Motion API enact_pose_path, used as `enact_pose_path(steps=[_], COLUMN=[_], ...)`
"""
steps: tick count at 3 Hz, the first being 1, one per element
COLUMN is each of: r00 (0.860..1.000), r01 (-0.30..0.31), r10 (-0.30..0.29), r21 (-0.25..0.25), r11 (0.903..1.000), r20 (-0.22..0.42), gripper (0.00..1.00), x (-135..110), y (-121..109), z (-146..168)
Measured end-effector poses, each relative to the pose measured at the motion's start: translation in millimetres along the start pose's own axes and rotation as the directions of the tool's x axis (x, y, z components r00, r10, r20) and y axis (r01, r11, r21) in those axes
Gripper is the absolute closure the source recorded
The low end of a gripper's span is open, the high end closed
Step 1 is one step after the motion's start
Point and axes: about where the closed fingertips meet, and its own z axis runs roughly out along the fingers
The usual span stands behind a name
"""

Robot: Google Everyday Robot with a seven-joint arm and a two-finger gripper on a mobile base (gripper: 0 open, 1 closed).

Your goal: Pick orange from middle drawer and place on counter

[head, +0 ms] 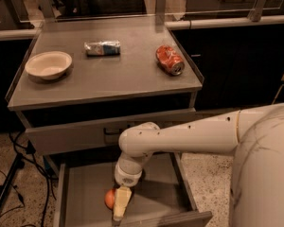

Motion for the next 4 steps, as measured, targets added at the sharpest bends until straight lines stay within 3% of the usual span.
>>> enact_pose_path(steps=[1, 2, 3, 4], r00=[0.999, 0.999, 0.998, 0.994], r01=[-0.043, -0.044, -0.05, -0.048], r10=[0.043, 0.044, 0.05, 0.046], r21=[-0.001, -0.002, -0.005, 0.014], r11=[0.9991, 0.999, 0.9987, 0.9987], r20=[-0.009, -0.009, 0.042, 0.099], gripper=[0.0, 0.0, 0.0, 0.0], x=[18, 18, 17, -3], y=[-9, -9, -9, -37], z=[16, 17, 23, 38])
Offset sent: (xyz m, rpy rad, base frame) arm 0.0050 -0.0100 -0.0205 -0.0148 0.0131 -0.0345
